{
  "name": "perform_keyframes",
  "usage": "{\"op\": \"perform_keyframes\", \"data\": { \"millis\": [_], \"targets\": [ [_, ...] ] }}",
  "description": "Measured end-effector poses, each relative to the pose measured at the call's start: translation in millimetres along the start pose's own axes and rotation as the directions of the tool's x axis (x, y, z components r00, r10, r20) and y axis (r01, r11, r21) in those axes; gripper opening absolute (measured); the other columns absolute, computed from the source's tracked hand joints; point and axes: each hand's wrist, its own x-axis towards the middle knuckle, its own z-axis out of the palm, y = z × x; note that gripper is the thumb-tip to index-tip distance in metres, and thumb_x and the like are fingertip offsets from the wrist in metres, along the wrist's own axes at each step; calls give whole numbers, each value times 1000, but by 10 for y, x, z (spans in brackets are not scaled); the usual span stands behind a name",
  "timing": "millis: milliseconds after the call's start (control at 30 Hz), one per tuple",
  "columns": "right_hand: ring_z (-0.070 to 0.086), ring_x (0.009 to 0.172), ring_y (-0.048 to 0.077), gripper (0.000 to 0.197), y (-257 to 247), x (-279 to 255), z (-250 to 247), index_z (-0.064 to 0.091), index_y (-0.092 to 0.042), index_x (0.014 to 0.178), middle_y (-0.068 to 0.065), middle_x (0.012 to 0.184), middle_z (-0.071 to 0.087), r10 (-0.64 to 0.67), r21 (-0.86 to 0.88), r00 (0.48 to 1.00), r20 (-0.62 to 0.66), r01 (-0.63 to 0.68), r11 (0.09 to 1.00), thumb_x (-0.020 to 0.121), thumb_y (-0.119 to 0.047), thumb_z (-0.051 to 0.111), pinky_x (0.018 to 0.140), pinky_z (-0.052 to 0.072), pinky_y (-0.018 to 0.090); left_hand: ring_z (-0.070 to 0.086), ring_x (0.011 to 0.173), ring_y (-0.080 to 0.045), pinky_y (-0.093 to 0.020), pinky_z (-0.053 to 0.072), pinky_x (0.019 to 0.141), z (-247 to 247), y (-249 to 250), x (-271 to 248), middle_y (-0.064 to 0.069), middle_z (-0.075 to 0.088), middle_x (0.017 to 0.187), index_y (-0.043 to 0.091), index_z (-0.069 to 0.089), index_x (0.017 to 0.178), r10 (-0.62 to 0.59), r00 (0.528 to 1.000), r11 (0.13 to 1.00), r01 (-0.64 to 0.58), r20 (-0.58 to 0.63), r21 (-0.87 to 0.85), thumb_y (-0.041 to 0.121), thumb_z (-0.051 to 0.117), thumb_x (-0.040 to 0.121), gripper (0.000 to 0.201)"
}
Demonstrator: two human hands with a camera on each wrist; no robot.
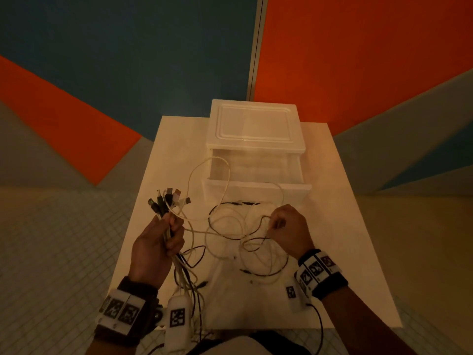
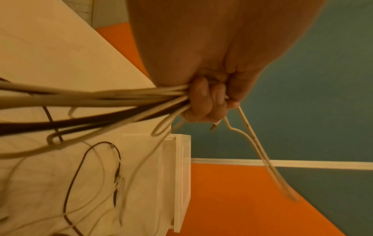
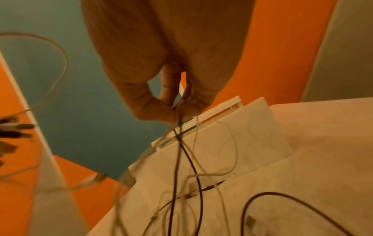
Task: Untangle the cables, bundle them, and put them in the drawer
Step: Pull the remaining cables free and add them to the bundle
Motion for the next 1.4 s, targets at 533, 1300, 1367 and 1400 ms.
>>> {"op": "perform_keyframes", "data": {
  "millis": [533, 1300, 1367, 1400],
  "targets": [
    [60, 115, 37, 37, -1187, 91, -1, 50, -17, 134, 17, 129, 61, 58, 865, 941, 334, -330, 379, 99, -21, 38, 97, 45, 49, 21, 48, -13, -26, 16, 44, 210, -20, -113, -10, 53, 81, 6, 52, 88, -106, 980, 977, 71, 170, 202, 16, 39, 96, 18],
    [68, 69, 20, 22, -305, -728, 232, 59, 1, 111, 11, 82, 69, 501, -522, 155, 851, 145, 841, 93, -5, 49, 64, 55, 30, 26, 46, -5, -23, 17, 44, -50, 245, -28, 2, 39, 71, 13, 44, 81, 47, 996, 996, -53, 78, 75, 16, 31, 99, 23],
    [59, 108, 38, 32, -108, -883, 381, 56, 7, 122, 23, 119, 61, 514, -567, 242, 823, 418, 710, 93, -8, 54, 93, 49, 43, 22, 47, -5, -22, 17, 43, -18, 262, -29, 2, 37, 70, 13, 44, 80, 53, 994, 996, -59, 93, 68, 18, 35, 97, 20],
    [54, 117, 40, 36, -91, -938, 410, 54, 6, 124, 24, 128, 55, 523, -585, 271, 808, 470, 661, 93, -11, 56, 99, 45, 46, 20, 48, -6, -22, 17, 43, 3, 266, -33, 2, 37, 69, 13, 45, 79, 54, 994, 996, -61, 100, 67, 18, 35, 96, 20]
  ]
}}
